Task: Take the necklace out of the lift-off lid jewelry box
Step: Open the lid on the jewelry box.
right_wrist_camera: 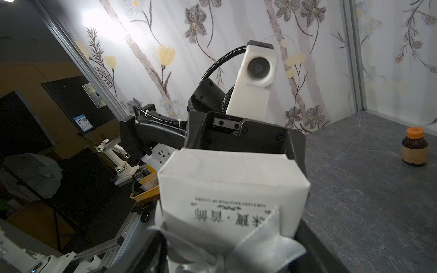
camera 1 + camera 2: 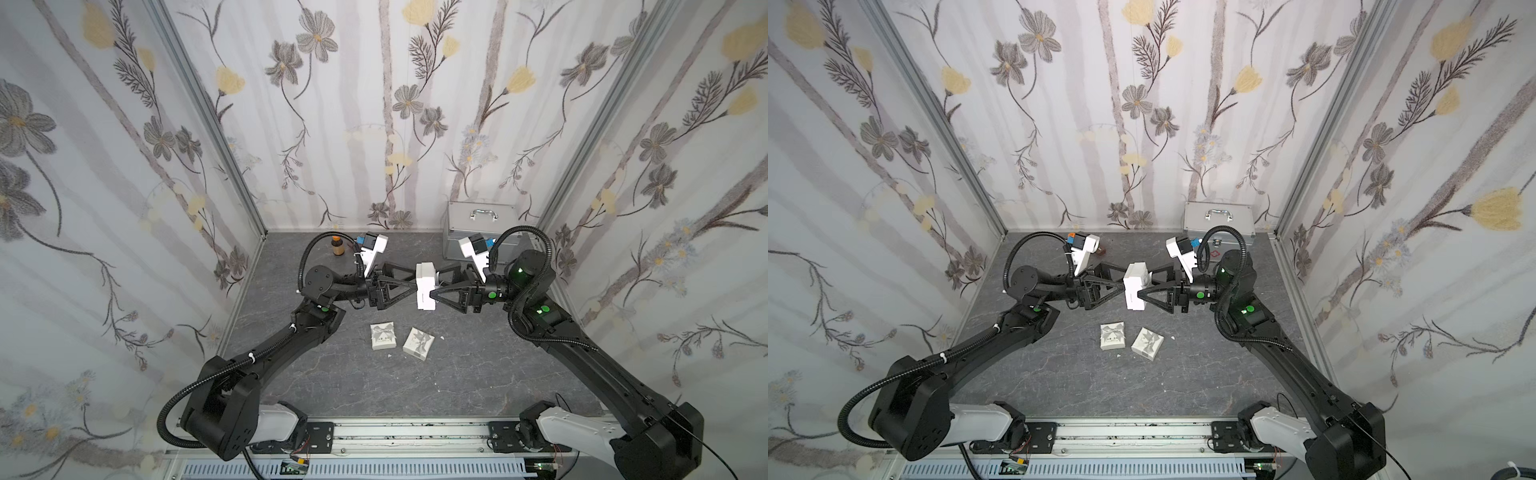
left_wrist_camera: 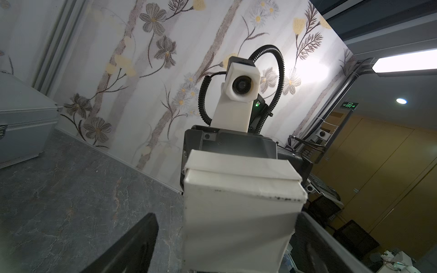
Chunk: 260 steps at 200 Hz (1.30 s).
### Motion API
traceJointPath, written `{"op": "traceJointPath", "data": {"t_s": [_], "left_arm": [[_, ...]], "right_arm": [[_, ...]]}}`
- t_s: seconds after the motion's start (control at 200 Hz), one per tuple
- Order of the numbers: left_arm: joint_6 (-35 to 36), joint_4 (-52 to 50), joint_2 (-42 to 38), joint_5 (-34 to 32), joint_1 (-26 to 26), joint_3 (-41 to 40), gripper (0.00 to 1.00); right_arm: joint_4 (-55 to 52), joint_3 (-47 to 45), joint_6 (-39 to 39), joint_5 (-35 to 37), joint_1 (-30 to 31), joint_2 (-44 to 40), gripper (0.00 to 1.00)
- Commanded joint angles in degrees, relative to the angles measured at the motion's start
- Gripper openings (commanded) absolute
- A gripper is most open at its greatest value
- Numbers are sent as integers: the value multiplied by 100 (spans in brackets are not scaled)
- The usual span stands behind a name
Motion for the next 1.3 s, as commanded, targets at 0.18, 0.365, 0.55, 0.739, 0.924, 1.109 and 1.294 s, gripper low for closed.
{"op": "traceJointPath", "data": {"t_s": [0.18, 0.365, 0.55, 0.739, 0.924, 1.109, 1.294], "left_arm": [[-329, 1034, 89, 203, -43, -93, 92], [-320, 1134, 138, 216, -43, -142, 85], [-300, 1073, 260, 172, -43, -66, 80], [-308, 1125, 367, 132, -43, -45, 79], [-244, 1102, 376, 86, -41, -76, 72], [-46, 910, 319, -8, -43, -112, 62], [261, 534, 215, -154, -25, -138, 60]], "right_arm": [[319, 63, 25, -121, -7, 172, 67], [442, 63, 108, -130, -47, 190, 67], [446, 55, 126, -130, -57, 232, 67], [398, 45, 91, -95, -66, 295, 67], [402, 30, 70, -105, -117, 317, 66], [477, -54, 97, -123, -227, 239, 66], [556, -223, 161, -127, -474, 23, 67]]}}
